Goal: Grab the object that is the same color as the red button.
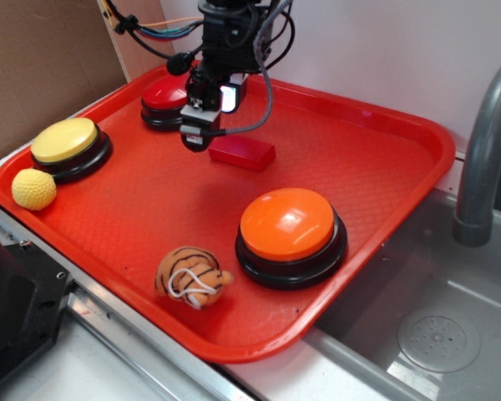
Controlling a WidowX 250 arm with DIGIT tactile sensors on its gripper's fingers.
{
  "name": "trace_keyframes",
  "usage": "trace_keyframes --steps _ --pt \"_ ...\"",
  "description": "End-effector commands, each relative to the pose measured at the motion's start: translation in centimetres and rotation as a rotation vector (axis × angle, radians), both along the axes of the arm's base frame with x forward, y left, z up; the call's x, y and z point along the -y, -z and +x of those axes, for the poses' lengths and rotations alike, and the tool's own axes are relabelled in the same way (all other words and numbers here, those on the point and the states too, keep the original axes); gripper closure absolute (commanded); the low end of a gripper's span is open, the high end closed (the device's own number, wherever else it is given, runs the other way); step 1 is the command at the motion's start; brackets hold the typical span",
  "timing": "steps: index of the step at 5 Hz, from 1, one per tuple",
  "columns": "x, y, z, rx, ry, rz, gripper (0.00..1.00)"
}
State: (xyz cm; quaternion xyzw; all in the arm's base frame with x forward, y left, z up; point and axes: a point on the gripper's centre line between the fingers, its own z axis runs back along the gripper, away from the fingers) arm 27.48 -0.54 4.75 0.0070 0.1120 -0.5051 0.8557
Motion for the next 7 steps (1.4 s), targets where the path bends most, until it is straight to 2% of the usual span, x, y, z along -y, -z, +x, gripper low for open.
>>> trace_keyframes --steps 1,3,4,6,7 --pt "0.4 1.4 -2.2 -0.007 0.017 0.009 0.0" --pt "1.3 3.2 -2.7 -0.006 0.066 0.084 0.0" --pt "2.4 2.5 -1.8 0.019 0.105 0.094 0.0" --pt "3.3 -0.2 0.8 0.114 0.107 0.094 0.0" --pt "3.7 0.2 1.0 0.098 0.126 0.105 0.0"
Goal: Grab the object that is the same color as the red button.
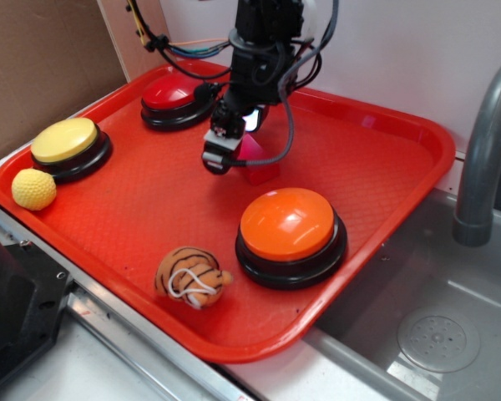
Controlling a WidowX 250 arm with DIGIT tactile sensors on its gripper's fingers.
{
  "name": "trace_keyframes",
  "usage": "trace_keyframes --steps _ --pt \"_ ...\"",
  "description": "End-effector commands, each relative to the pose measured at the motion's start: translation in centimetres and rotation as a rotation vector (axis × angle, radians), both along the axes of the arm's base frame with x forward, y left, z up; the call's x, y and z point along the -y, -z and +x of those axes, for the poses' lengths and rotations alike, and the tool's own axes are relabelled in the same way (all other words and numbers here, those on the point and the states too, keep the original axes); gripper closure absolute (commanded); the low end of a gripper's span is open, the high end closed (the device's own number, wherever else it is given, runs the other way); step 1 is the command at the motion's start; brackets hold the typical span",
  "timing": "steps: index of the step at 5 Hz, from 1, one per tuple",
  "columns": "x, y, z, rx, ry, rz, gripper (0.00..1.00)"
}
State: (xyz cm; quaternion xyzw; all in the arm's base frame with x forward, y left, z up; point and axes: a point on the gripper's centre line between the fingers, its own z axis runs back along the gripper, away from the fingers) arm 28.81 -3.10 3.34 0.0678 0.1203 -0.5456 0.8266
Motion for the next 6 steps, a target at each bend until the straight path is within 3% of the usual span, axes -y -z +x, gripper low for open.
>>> trace_keyframes --steps 1,2,4,5,6 --pt "1.5 -0.3 -1.0 0.027 0.039 0.008 0.0" --pt "2.3 0.9 -2.3 -0.021 0.078 0.013 0.0" --pt "3.8 0.9 -3.7 -0.042 0.124 -0.001 0.0" --pt "4.1 1.2 -3.9 -0.054 0.102 -0.015 1.0" --pt "3.9 0.2 -3.8 -0.029 0.034 -0.044 1.0"
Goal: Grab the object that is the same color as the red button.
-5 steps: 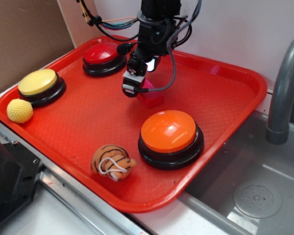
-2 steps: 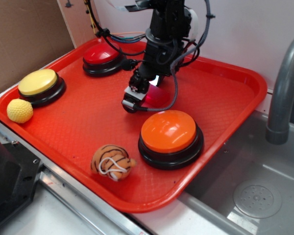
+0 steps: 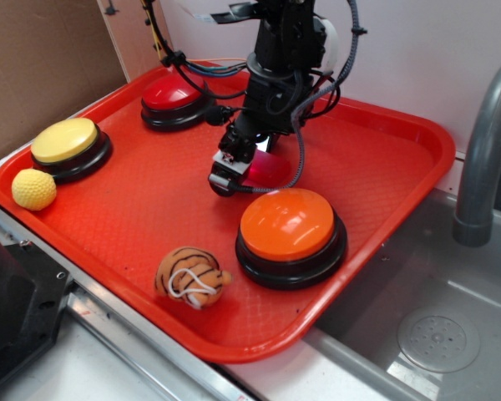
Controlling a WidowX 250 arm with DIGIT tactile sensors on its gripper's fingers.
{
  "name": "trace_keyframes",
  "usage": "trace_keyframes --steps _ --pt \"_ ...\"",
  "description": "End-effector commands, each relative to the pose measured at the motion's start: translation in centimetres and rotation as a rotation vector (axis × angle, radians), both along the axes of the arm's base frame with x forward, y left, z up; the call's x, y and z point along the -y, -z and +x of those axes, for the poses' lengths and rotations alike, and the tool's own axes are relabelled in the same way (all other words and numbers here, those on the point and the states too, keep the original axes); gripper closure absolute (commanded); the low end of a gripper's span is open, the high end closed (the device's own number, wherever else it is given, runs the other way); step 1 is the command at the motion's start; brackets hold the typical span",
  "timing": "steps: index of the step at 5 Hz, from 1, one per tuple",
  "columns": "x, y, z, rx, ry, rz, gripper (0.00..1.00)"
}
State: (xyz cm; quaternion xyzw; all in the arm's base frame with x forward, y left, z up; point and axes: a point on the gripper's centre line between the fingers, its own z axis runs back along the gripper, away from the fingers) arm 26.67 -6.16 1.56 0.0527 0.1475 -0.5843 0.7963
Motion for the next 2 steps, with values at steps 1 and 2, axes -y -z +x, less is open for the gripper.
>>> trace_keyframes --steps 1,2 --pt "-0.4 -6.5 -1.1 0.106 -0.306 -0.076 1.0" --pt "-2.8 -11.4 -1.8 0.18 -0.553 -0.087 1.0"
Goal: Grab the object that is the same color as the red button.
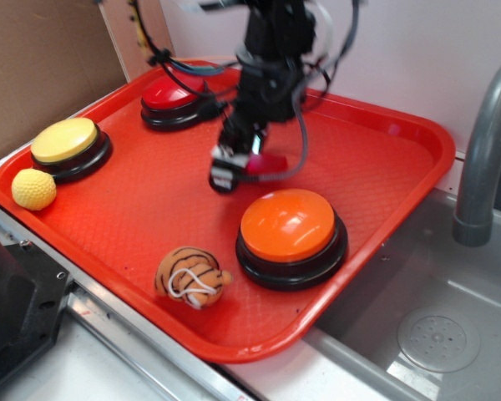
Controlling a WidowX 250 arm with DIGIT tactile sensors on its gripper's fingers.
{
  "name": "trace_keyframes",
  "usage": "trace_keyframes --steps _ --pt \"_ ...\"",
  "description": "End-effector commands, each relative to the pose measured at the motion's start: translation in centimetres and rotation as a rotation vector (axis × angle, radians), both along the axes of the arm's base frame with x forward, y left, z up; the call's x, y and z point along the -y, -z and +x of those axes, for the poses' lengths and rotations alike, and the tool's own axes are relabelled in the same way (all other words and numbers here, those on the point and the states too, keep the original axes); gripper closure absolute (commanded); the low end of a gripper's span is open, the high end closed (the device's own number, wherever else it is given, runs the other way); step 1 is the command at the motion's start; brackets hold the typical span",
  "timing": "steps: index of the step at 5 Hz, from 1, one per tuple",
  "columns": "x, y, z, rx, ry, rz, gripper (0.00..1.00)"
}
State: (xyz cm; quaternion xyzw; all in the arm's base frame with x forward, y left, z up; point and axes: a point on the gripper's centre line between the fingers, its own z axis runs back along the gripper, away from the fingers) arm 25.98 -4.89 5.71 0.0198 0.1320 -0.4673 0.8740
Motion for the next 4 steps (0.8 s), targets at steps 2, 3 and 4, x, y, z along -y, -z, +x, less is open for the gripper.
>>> trace_keyframes --steps 2,3,4 --pt "-3.4 -16.6 -7.1 0.327 -0.768 -0.133 1.0" --pt "-1.3 -21.7 -9.0 0.343 -1.021 -0.125 1.0" --pt "-0.8 -26.8 -9.1 0.311 -1.036 -0.107 1.0"
